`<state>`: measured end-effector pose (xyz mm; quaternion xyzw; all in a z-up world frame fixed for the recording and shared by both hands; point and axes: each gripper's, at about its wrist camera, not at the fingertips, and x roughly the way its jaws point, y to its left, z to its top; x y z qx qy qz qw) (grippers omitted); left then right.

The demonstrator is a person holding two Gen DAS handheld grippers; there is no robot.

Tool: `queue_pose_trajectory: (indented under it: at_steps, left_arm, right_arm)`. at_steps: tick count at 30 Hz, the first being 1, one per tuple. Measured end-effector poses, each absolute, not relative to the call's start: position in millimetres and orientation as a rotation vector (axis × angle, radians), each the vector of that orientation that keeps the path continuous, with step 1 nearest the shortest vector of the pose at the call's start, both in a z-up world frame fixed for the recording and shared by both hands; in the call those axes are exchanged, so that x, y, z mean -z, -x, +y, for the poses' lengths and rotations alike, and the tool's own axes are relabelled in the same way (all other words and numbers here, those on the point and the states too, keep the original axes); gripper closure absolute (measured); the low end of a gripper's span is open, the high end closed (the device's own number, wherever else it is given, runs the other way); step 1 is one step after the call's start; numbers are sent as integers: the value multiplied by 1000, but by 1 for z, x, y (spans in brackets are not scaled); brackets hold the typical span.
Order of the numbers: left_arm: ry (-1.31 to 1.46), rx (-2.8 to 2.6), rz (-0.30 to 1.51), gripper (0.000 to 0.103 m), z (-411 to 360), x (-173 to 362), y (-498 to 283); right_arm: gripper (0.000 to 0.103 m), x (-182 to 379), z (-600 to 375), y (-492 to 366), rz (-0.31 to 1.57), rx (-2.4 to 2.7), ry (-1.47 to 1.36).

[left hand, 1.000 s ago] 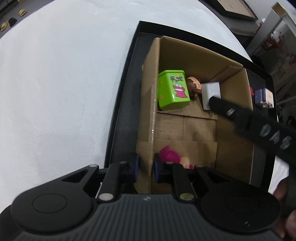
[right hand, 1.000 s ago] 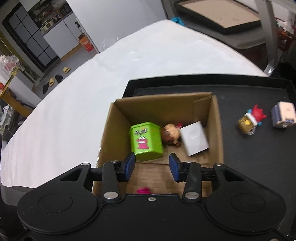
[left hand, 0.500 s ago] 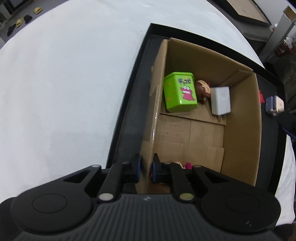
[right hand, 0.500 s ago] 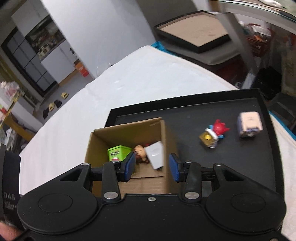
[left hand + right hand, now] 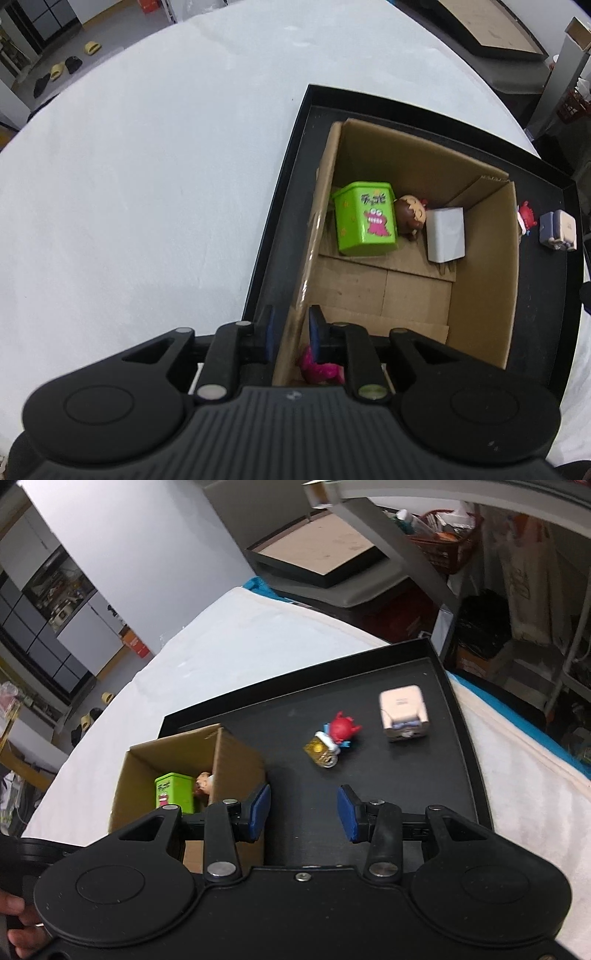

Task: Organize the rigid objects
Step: 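Move the right gripper to the white-and-lavender cube figure and grasp it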

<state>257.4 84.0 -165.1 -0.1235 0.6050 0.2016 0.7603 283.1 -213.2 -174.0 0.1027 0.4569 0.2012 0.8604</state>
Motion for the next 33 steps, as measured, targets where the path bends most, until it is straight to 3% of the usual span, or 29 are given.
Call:
queue_pose_trajectory:
  at_steps: [2,4,7,19,33]
  left_arm:
    - [261,-438,1313,76,81,162,-259]
    - [239,-437,1313,59,76,161,-262]
    - [196,-429,1309,52,67,160,-265]
    - [147,-406,1336,36,52,167,-288]
    - [119,-451,1389,34,52,183,-311]
  right_arm:
    - [61,178,-219,-286,959,-419,-229]
    - [60,182,-224,-288,958,-413,-237]
    - [53,189,-232,-293,948,-404,-247]
    - [41,215,-237,-322,909,-348,-209]
    - [38,230,-218,-355,809,-307,-57]
